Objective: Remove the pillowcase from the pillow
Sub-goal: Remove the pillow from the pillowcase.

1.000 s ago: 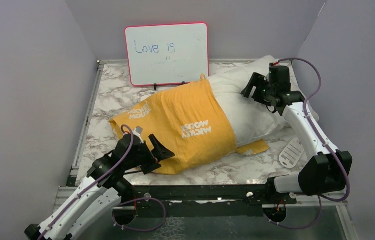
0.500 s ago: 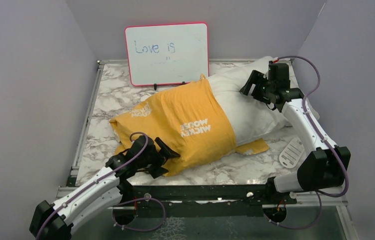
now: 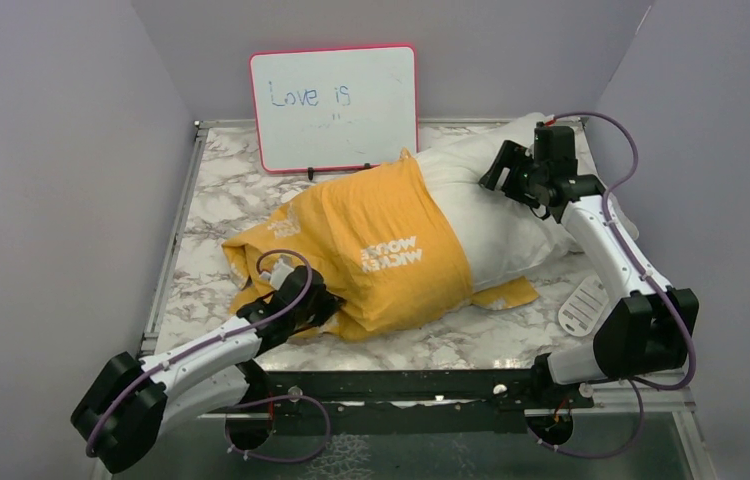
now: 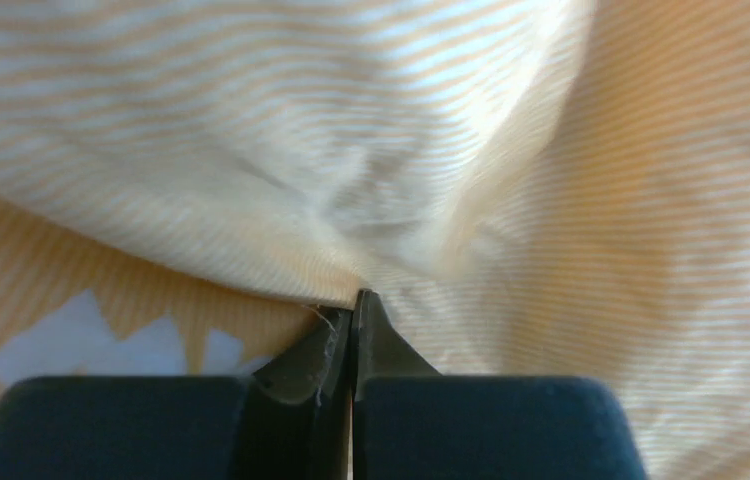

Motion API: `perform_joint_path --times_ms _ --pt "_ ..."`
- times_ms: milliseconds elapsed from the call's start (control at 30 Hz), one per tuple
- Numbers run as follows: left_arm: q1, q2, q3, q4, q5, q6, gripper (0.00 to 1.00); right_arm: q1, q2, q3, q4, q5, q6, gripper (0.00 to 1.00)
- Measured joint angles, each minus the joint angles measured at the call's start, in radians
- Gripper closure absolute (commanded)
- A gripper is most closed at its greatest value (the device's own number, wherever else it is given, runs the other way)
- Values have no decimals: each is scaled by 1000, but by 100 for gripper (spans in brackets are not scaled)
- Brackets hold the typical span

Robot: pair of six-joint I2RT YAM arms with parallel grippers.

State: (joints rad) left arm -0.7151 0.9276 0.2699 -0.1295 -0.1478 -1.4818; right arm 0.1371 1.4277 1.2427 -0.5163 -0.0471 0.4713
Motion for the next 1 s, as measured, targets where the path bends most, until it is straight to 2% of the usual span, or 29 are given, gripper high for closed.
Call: perform_joint_path --times_ms 167,400,600,833,933,1000 --pt "-1 -13 92 -85 -98 96 100 3 8 1 1 39 0 19" --pt "12 -176 284 -396 -321 205 100 5 36 24 0 95 2 21" --pt "28 -158 492 -626 -475 321 100 5 51 41 1 117 1 21" --pt "34 -158 626 -834 -568 406 100 -11 53 59 -6 120 -3 21" --pt "33 -157 639 -845 -558 467 100 -16 53 88 -34 101 -16 16" --pt "35 -154 639 -837 -523 520 99 -18 46 103 -55 89 -19 5"
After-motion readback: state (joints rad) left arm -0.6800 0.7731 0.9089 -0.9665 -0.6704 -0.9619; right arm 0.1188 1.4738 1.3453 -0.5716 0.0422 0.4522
